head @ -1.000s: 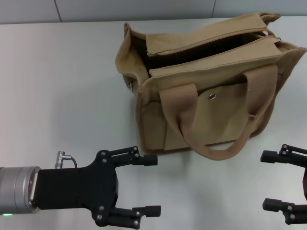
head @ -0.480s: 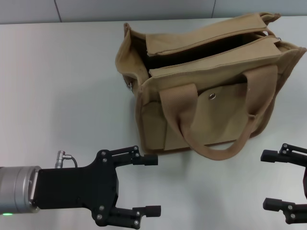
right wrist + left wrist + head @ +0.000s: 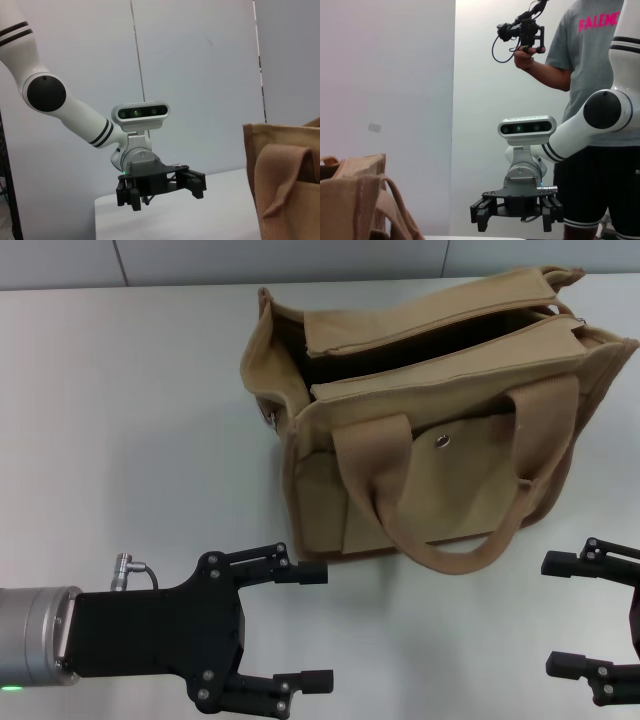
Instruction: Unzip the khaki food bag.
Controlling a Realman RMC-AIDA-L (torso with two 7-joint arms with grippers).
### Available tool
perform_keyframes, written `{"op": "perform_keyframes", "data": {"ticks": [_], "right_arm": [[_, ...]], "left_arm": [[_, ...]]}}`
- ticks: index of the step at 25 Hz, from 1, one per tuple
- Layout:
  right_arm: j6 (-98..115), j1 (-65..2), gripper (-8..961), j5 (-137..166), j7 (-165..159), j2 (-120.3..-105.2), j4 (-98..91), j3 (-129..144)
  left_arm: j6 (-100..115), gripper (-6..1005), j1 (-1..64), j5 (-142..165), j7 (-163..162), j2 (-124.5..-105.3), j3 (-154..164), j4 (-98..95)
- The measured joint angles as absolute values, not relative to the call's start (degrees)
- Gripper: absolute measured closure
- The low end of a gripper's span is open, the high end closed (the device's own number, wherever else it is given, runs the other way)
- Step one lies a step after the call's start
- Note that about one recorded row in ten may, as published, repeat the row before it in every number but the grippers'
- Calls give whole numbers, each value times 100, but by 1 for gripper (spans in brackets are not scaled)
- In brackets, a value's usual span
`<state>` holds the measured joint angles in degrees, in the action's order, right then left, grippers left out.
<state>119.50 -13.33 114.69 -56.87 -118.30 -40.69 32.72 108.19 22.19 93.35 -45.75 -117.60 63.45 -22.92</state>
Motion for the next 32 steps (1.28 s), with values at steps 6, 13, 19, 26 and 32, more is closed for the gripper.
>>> {"op": "perform_keyframes", "data": {"ticks": [6, 13, 19, 26, 32], "right_arm": [[11952, -1328, 113, 11469, -5686, -11830, -4069, 3269], [11964, -1313, 113, 11469, -5686, -11830, -4069, 3269], [11964, -1309, 113, 11469, -5686, -11830, -4069, 3269], [11964, -1292, 113, 11469, -5687, -11830, -4069, 3269], [11970, -1303, 113, 11469, -5687, -11839, -4063, 3269]], "left_arm": [[10859, 165, 2215, 9334, -4548, -11772, 6345, -2302], [10923, 165, 2206, 9333, -4548, -11777, 6346, -2303], [10926, 165, 2206, 9333, -4548, -11778, 6346, -2312], [10929, 165, 2206, 9344, -4551, -11785, 6346, -2318], [10949, 165, 2206, 9339, -4553, -11786, 6346, -2361]]}}
